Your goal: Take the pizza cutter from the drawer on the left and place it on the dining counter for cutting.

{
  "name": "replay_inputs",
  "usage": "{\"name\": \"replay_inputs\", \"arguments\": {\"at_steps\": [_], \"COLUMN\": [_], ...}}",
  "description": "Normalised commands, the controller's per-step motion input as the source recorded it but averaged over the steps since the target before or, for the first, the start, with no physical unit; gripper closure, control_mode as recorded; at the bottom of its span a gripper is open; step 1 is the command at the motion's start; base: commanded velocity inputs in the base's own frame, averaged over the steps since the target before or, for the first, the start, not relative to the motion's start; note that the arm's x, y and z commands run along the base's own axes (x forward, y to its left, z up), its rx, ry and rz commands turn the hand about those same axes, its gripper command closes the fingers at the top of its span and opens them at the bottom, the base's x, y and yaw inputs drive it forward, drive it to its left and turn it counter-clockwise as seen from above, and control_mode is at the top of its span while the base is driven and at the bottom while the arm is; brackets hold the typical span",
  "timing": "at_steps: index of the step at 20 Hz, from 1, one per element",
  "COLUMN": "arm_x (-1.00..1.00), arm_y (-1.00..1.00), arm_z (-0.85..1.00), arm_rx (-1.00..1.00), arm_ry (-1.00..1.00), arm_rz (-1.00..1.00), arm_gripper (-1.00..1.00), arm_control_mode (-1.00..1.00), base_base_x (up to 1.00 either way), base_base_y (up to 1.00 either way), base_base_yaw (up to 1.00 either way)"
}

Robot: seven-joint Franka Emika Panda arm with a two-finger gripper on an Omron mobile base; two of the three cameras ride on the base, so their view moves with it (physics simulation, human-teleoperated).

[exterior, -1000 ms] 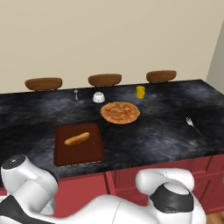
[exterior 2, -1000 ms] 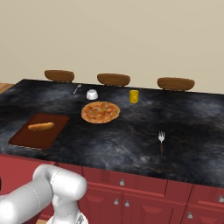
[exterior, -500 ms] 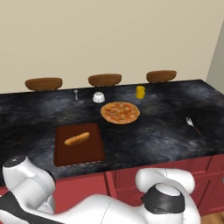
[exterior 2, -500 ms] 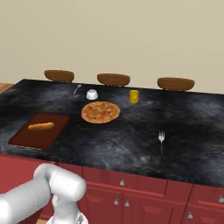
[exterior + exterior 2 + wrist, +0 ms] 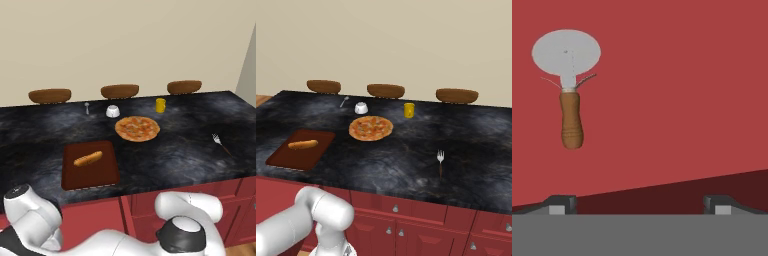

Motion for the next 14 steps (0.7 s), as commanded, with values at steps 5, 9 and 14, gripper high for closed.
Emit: {"name": "replay_inputs", "arguments": {"at_steps": [5,9,14], "arm_x": [0.0,0.03,0.08], "arm_y": [0.29,0.3,0.26], "arm_z": [-0.16,-0.11,-0.02], "arm_rx": [0.0,0.0,0.0], "arm_ry": [0.0,0.0,0.0], "arm_rz": [0.0,0.0,0.0], "arm_gripper": [-1.0,-1.0,-1.0], "arm_control_mode": [-1.0,-1.0,-1.0], "base_base_x": [0.0,0.0,0.0], "base_base_y": [0.0,0.0,0.0], "base_base_yaw": [0.0,0.0,0.0]}}
